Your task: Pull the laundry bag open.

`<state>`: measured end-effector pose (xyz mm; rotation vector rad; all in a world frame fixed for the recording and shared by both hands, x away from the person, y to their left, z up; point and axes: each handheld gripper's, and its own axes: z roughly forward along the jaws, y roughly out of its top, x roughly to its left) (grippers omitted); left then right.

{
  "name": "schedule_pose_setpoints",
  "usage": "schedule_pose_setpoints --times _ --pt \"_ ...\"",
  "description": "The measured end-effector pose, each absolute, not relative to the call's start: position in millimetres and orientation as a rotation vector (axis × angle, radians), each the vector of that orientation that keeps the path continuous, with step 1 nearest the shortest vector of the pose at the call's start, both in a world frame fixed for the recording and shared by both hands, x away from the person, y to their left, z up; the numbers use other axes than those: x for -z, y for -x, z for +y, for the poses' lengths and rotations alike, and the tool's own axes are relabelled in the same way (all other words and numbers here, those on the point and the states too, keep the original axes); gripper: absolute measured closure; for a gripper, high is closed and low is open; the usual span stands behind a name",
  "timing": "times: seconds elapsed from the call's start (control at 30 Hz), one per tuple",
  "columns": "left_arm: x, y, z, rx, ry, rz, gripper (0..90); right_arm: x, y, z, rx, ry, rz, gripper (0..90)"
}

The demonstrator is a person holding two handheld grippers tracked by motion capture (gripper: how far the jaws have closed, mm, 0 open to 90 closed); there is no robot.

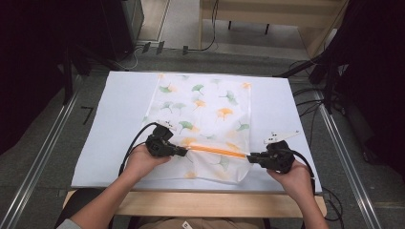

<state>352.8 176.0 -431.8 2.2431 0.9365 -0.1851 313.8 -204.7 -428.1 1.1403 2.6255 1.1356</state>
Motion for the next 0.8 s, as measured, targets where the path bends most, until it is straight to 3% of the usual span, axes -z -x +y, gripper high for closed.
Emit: schedule_pose_setpoints --times 0.8 --pt "431 -356 190 0.226 -2.237 0.932 90.0 428 -314 -207 -1.143 -1.149 2.618 84.8"
